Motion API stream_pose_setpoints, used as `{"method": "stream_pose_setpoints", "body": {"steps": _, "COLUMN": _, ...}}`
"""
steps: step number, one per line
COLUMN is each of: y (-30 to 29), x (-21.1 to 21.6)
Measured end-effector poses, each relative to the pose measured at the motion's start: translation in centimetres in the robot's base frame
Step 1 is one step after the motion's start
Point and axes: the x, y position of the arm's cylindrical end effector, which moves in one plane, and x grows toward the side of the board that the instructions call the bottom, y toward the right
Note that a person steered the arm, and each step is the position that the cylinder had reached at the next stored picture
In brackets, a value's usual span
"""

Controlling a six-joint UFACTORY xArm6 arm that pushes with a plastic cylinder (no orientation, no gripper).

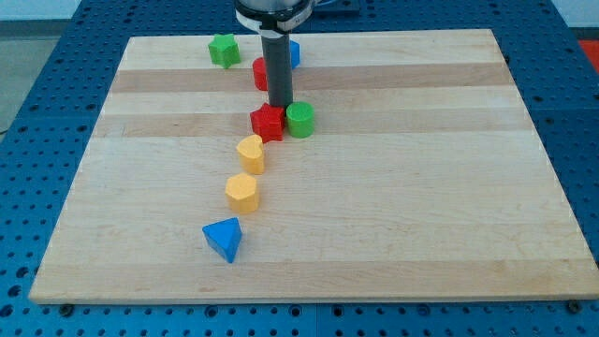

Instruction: Slide the green circle to the bottom right of the red circle

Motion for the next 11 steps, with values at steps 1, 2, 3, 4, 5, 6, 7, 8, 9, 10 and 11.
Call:
{"method": "stream_pose_setpoints", "body": {"steps": 1, "y": 0.2, "x": 0.3}}
{"method": "stream_pose_setpoints", "body": {"steps": 2, "y": 0.2, "x": 6.8}}
{"method": "stream_pose_setpoints", "body": {"steps": 3, "y": 0.6, "x": 8.6}}
{"method": "stream_pose_setpoints", "body": {"steps": 4, "y": 1.7, "x": 8.7}}
{"method": "stream_pose_setpoints", "body": {"steps": 5, "y": 3.2, "x": 7.7}}
{"method": "stream_pose_setpoints", "body": {"steps": 6, "y": 4.8, "x": 5.9}}
{"method": "stream_pose_setpoints", "body": {"steps": 7, "y": 5.7, "x": 6.1}}
{"method": "stream_pose_setpoints", "body": {"steps": 8, "y": 6.7, "x": 6.1}}
{"method": "stream_pose_setpoints", "body": {"steps": 9, "y": 6.2, "x": 5.1}}
{"method": "stream_pose_setpoints", "body": {"steps": 10, "y": 3.5, "x": 2.7}}
{"method": "stream_pose_setpoints", "body": {"steps": 11, "y": -1.4, "x": 2.5}}
